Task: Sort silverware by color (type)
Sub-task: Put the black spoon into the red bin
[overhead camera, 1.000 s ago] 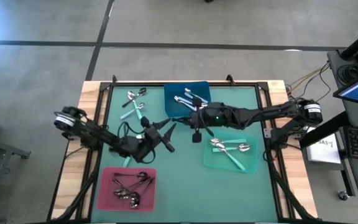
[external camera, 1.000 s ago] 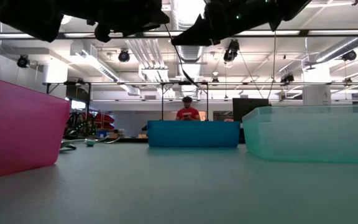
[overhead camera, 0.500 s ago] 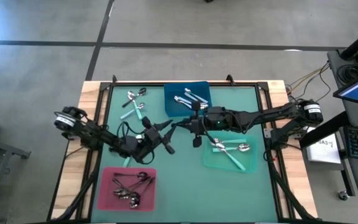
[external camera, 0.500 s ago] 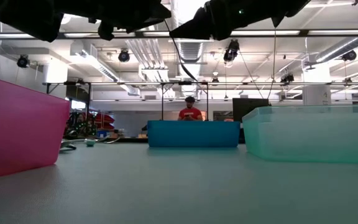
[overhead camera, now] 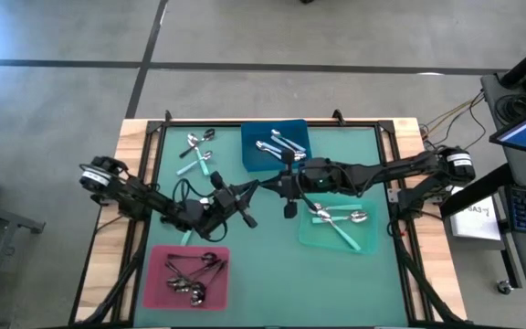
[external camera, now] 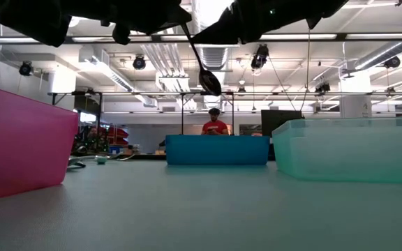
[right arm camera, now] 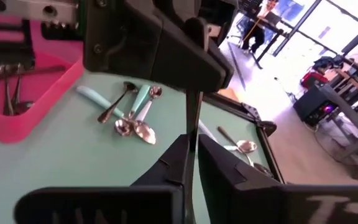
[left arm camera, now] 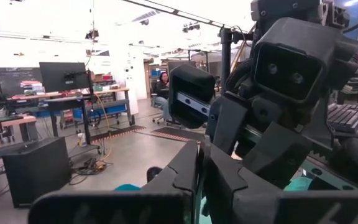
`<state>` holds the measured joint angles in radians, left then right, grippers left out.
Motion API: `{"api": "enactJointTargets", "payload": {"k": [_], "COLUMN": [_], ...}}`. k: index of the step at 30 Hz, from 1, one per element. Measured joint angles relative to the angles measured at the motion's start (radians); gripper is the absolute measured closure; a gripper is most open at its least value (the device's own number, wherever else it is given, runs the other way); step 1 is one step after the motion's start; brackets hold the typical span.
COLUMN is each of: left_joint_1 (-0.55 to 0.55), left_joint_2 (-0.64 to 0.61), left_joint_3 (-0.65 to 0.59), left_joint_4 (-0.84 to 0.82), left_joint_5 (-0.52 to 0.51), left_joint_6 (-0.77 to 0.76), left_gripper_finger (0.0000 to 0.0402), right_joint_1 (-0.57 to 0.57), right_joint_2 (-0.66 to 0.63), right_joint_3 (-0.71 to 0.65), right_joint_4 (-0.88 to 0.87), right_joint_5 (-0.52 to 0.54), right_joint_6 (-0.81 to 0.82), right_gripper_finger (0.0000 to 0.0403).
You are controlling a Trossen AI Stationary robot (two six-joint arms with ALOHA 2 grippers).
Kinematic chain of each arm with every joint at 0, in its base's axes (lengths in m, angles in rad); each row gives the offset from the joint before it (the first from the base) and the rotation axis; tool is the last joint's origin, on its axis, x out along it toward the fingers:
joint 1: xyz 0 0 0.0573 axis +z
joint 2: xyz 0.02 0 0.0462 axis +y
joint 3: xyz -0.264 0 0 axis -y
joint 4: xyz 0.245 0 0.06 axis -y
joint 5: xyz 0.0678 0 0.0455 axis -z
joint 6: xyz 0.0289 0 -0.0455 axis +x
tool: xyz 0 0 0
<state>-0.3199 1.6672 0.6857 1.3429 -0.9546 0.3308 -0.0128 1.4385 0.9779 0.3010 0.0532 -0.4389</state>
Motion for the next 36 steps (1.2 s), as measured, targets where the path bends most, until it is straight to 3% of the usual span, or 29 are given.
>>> {"api": "enactJointTargets", "payload": {"k": [8, 12, 15, 19, 23, 27, 30, 33, 36], "left_joint_1": [-0.001, -0.002, -0.004, 0.0, 0.001, -0.001, -0.014, -0.047, -0.101], "left_joint_2": [-0.034, -0.111, -0.195, -0.295, -0.335, -0.346, -0.331, -0.299, -0.263], "left_joint_3": [-0.001, 0.002, 0.014, 0.06, 0.139, 0.292, 0.459, 0.624, 0.704], "left_joint_4": [-0.066, -0.239, -0.503, -0.877, -1.119, -1.481, -1.835, -2.161, -2.416], "left_joint_5": [-0.007, -0.005, 0.026, 0.201, 0.377, 0.636, 0.767, 0.793, 0.793], "left_joint_6": [0.018, 0.015, -0.097, -0.332, -0.386, -0.484, -0.605, -0.743, -0.913], "left_gripper_finger": [0.0401, 0.0401, 0.0401, 0.0401, 0.0401, 0.0401, 0.0401, 0.0401, 0.0401], "right_joint_1": [0.0, 0.0, 0.0, 0.0, 0.0, 0.0, 0.0, 0.0, 0.0], "right_joint_2": [-0.076, -0.147, -0.199, -0.245, -0.249, -0.224, -0.196, -0.164, -0.125], "right_joint_3": [0.0, 0.0, 0.0, 0.0, 0.0, -0.003, -0.011, -0.024, -0.039], "right_joint_4": [-0.171, -0.3, -0.431, -0.581, -0.682, -0.751, -0.794, -0.816, -0.823], "right_joint_5": [0.004, 0.05, 0.072, 0.08, 0.079, 0.079, 0.079, 0.079, 0.078], "right_joint_6": [0.026, 0.131, 0.268, 0.442, 0.548, 0.623, 0.671, 0.704, 0.718], "right_gripper_finger": [0.0322, 0.0301, 0.0295, 0.0298, 0.0309, 0.0319, 0.0326, 0.0331, 0.0334]}}
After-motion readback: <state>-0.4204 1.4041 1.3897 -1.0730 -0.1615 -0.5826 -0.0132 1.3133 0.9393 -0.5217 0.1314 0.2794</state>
